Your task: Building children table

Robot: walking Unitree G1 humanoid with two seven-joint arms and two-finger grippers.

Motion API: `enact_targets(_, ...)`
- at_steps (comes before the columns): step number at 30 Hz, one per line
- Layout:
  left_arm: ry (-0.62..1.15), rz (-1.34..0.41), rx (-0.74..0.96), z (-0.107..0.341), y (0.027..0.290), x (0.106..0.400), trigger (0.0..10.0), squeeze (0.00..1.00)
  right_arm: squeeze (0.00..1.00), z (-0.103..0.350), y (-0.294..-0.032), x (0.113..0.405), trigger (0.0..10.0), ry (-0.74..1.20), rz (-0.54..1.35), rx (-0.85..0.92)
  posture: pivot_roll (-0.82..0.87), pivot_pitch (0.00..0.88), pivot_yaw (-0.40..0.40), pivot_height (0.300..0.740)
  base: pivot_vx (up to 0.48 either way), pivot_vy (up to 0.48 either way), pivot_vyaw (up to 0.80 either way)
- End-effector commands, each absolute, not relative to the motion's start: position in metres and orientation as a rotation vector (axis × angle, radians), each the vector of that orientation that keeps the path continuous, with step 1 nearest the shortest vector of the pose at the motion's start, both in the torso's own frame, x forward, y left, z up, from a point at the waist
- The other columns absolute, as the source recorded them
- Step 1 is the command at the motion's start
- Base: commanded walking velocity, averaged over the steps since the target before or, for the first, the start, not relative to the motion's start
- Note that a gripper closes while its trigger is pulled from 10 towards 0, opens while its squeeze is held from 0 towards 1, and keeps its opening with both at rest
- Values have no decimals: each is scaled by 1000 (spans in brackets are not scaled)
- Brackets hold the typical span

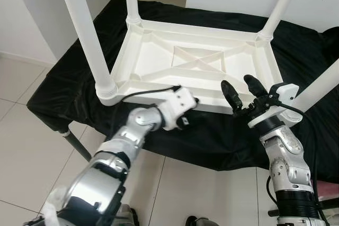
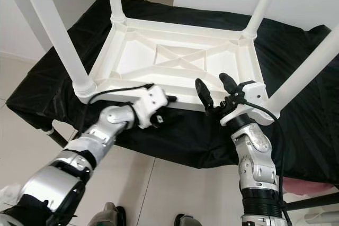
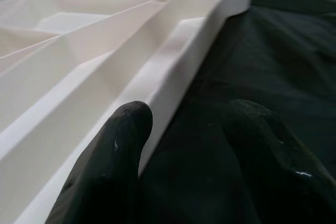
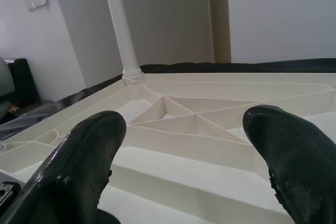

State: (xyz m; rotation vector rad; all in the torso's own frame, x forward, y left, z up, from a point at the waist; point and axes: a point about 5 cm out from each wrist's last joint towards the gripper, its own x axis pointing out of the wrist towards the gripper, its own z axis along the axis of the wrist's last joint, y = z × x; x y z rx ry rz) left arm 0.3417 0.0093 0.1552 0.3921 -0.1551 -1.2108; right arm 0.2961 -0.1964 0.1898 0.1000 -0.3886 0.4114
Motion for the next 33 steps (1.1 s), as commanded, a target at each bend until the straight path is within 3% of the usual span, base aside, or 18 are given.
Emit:
enact_targets(1,-177,-1199,379,165,11,345,10000,0,0,188,-194,295,10000,-378,416,99,17,117,-11,740,0,0,0)
enact_targets(7,-239,-1170,355,182,27,349,10000,0,0,180,-190,296,10000,-340,400,56,23,121,-8,740,0,0,0)
enact_targets(11,-322,-1047,353,198,66,345,10000,0,0,169,-187,304,10000,-267,294,-27,36,119,-6,740,0,0,0)
enact_targets(16,-349,-968,369,202,86,339,10000,0,0,165,-189,308,10000,-250,217,-80,56,119,-26,740,0,0,0)
enact_targets(24,-327,-798,267,206,135,306,10000,0,0,168,-188,315,10000,-321,54,-26,95,133,-45,740,0,0,0)
enact_targets(33,-271,-833,173,208,164,274,10000,0,0,152,-179,317,10000,-223,85,-120,96,139,-44,740,0,0,0)
